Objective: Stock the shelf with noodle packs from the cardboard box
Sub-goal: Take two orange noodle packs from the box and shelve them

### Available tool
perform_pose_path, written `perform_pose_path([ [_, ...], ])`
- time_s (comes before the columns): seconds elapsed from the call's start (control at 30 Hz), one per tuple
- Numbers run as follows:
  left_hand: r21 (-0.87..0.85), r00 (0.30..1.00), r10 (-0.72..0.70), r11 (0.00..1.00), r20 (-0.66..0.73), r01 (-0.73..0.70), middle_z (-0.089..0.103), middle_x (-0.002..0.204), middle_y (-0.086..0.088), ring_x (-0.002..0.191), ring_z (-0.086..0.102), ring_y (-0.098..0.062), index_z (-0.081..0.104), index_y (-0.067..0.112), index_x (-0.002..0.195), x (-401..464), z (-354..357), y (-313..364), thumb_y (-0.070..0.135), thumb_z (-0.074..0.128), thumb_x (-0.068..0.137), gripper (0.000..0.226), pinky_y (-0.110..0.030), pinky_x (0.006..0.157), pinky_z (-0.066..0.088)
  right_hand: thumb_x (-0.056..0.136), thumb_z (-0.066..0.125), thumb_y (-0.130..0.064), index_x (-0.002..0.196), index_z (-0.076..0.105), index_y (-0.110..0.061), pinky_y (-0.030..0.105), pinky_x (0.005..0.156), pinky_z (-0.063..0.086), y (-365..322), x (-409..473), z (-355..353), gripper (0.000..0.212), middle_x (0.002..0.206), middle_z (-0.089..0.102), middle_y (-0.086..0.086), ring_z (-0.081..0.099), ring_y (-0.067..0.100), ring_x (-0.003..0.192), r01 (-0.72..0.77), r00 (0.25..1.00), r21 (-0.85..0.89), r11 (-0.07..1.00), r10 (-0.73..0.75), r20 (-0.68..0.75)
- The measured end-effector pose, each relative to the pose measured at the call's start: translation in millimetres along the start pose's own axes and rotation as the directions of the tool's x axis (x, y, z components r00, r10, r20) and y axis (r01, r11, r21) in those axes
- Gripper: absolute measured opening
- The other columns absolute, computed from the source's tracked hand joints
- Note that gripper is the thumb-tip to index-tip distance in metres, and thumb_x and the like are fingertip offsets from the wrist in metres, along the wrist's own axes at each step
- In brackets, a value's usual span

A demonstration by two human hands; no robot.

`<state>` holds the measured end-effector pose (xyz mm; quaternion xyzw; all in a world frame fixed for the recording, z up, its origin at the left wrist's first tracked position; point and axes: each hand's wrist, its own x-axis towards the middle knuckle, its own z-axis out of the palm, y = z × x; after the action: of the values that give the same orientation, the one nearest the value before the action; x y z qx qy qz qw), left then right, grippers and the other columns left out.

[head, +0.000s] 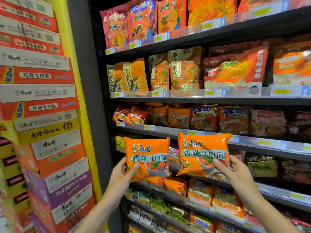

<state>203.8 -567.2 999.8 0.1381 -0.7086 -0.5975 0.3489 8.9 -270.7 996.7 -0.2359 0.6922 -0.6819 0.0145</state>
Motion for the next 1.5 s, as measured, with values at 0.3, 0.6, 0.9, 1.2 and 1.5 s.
perform_pose_path([
  [0.3,-0.058,0.997,0.005,0.998,0.08,0.0,0.074,0.113,0.005,0.106,0.07,-0.015,0.064,0.027,0.119,121.4,-14.9,-49.6,0.026,0.066,0.093,0.026,-0.043,0.096,0.054,0.085,0.074,-0.035,0.11,0.069,-0.019,0.027,0.08,0.051,10.8,73.0,53.6,0.03,0.106,0.076,-0.005,0.071,0.011,0.101,0.016,0.993,-0.04,0.999,-0.021,-0.116],
  [0.6,-0.119,0.972,0.036,0.993,0.233,-0.008,0.073,0.114,0.004,0.106,0.07,-0.018,0.064,0.027,0.121,274.6,-21.7,-74.8,0.031,0.067,0.093,0.029,-0.042,0.093,0.055,0.087,0.071,-0.032,0.109,0.066,-0.029,0.02,0.074,0.044,4.2,122.2,116.6,0.023,0.11,0.07,-0.014,0.061,-0.002,0.1,-0.038,0.963,-0.057,0.998,0.022,-0.269],
  [0.9,-0.066,0.945,0.073,0.996,0.319,-0.055,0.073,0.111,-0.004,0.105,0.069,-0.025,0.066,0.021,0.111,424.3,14.1,-71.7,0.028,0.065,0.094,0.018,-0.052,0.096,0.053,0.08,0.072,-0.047,0.114,0.069,-0.022,0.031,0.086,0.049,13.0,145.9,148.1,0.042,0.109,0.074,-0.005,0.066,0.013,0.106,-0.113,0.892,-0.123,0.986,0.046,-0.449],
  [1.2,0.264,0.965,-0.04,0.964,0.258,-0.031,0.049,0.086,-0.004,0.089,0.051,-0.026,0.051,0.002,0.097,476.5,54.3,-72.4,0.016,0.056,0.097,0.016,-0.031,0.065,0.037,0.079,0.074,-0.036,0.11,0.069,-0.023,0.034,0.081,0.049,10.1,158.2,145.2,0.034,0.106,0.075,-0.004,0.068,0.015,0.102,-0.12,0.876,-0.088,0.989,0.064,-0.479],
  [1.5,0.65,0.968,0.114,0.723,0.223,-0.235,0.048,0.089,-0.011,0.077,0.05,-0.028,0.039,0.008,0.08,467.5,70.4,-96.0,0.007,0.043,0.099,0.02,-0.038,0.063,0.038,0.078,0.076,-0.039,0.105,0.063,-0.03,0.041,0.096,0.045,2.4,171.3,139.4,0.031,0.108,0.069,-0.008,0.064,0.016,0.103,-0.153,0.892,-0.08,0.985,0.102,-0.441],
])
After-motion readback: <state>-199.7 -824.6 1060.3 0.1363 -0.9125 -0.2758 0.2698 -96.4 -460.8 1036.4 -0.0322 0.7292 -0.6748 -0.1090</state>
